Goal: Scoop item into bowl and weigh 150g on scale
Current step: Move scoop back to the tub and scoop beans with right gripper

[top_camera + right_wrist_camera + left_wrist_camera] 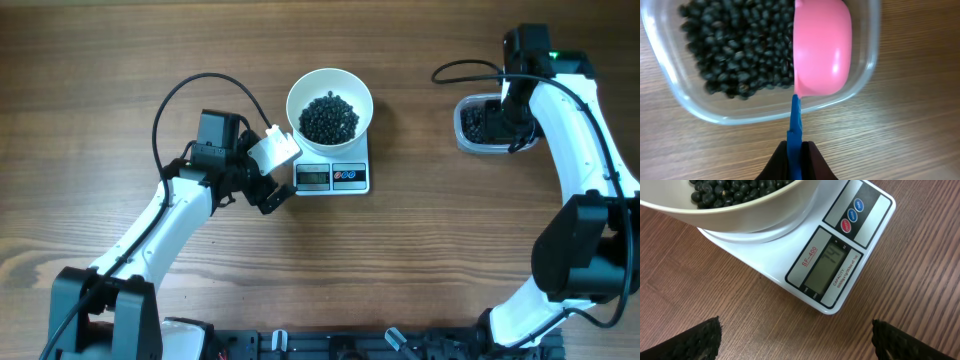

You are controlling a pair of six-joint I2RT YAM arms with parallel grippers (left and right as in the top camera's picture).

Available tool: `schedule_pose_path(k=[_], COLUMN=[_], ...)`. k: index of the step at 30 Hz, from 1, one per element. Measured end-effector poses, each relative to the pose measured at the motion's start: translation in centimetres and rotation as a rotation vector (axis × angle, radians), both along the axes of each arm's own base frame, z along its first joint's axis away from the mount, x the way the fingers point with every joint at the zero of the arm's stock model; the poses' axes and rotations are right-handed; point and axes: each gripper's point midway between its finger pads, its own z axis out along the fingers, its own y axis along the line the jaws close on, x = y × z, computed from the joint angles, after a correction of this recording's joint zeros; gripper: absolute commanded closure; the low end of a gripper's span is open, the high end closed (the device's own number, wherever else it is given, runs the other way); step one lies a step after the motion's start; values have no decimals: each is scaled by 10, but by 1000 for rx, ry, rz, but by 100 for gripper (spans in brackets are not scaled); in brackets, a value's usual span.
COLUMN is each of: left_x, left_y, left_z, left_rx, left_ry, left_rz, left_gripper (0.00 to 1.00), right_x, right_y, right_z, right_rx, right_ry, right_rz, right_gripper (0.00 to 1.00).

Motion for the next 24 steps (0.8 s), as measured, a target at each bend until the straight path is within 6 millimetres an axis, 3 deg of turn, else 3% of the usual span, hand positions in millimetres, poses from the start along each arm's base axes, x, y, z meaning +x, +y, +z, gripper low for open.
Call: schedule_pose_path(k=[14,24], left_x=[0,0], left_y=[0,0], left_z=[0,0], left_rx=[0,0], left_ry=[0,0], left_rz=[0,0], left_gripper=[0,0], right_x=[-9,-7], right_y=[35,13], right_z=[-19,-14], right_rx=[235,494], right_ry=[28,-38], right_rz=[17,-144], right_gripper=[96,96])
